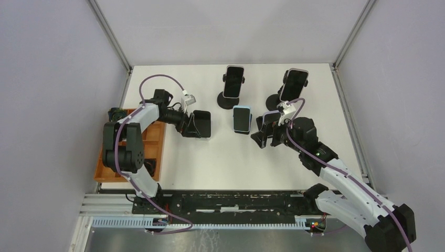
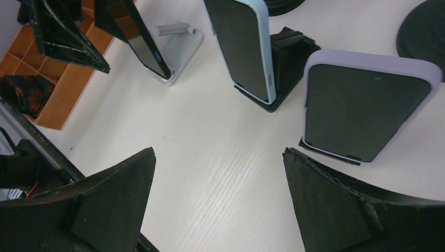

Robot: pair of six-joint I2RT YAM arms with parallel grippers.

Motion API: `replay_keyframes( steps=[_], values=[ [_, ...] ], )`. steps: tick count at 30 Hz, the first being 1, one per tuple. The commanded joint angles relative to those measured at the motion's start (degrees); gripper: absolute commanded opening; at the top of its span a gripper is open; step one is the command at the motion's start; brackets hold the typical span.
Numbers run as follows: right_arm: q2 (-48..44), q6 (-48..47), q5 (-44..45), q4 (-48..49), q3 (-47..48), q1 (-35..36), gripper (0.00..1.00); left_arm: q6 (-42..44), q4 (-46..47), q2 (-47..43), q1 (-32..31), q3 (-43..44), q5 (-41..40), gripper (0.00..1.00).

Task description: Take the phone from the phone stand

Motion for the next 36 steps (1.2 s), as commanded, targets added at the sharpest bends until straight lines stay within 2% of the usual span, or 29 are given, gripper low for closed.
replay_keyframes(
  steps=[1,11,21,24,25,29,36],
  values=[
    [1.2,-0.3,-5.6,5.3,1.7,0.7,0.98,6.0,0.0,2.5,1.5,1.6,8.1,0.91],
    [3.7,1.0,-10.4,11.3,1.2,1.2,0.98,14.1,-4.5,7.3,3.4,4.1,12.3,0.86],
    [7.1,2.2,-12.3,16.0,-0.4,3.6,0.97,16.2,-4.7,11.4,3.4,6.4,12.8,0.77],
    [8.4,2.2,-12.5,17.3,-0.6,4.6,0.96,17.1,-4.6,11.7,3.2,6.9,12.4,0.68],
    [8.8,2.3,-12.5,17.7,-0.7,4.9,0.95,17.1,-4.7,11.7,2.9,7.2,12.1,0.60],
    [10.5,2.5,-12.7,19.6,-1.2,5.9,0.94,17.1,-4.3,11.1,2.2,7.3,11.8,0.44],
    [13.1,4.3,-13.7,24.3,-3.4,7.1,0.92,5.3,8.7,7.3,1.3,2.5,8.1,0.19]
  ],
)
